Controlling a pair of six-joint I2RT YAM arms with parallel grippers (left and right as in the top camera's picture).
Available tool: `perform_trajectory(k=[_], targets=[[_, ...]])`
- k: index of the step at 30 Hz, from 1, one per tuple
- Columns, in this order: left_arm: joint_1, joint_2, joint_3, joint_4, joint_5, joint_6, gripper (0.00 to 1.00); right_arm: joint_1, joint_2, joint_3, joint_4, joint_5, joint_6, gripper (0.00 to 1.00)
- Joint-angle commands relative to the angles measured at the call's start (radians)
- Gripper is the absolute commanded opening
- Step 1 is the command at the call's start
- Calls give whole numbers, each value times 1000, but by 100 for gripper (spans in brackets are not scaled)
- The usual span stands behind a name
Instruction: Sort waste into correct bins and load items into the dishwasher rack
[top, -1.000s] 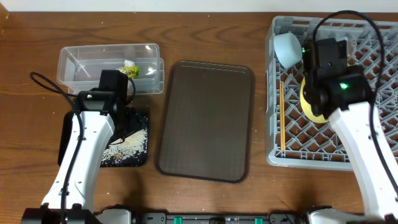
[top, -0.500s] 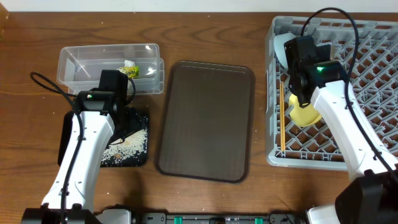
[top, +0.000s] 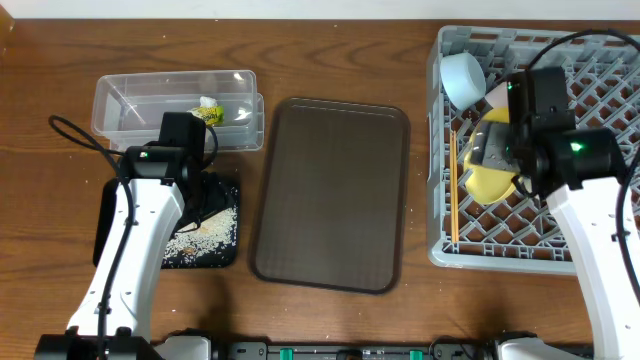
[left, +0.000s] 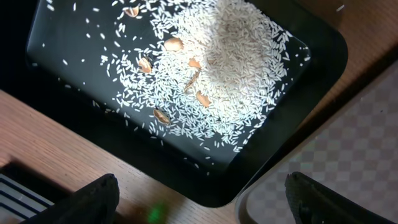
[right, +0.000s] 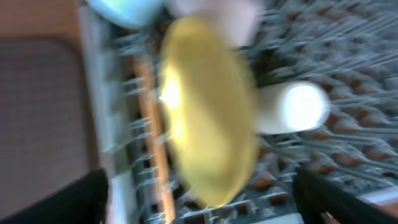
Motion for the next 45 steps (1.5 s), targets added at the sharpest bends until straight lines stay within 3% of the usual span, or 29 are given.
perform_trajectory(k=[1,9,21,25,34,40,45], targets=[[5,5,8,8,11,106,88,-6,-16,2,-5,-237,9,99],[5,5,8,6,192,275,88,-37,-18,2,-13,-367,-72,99],[5,-49,8,-132,201,282,88,-84,-77,-9,-120,-282,-89,99],[0,-187,-11,-122,199,283,88,-84,-190,-74,-97,-280,-124,99],[-13,-652,-90,-55,190,282,88,-84,-606,-394,61,-271,-137,99],[-13,-813,-90,-19,190,218,88,-84,-784,-493,10,-261,-137,99],[-13,-850,-90,-37,190,218,88,-84,-811,-497,-101,-261,-137,99]])
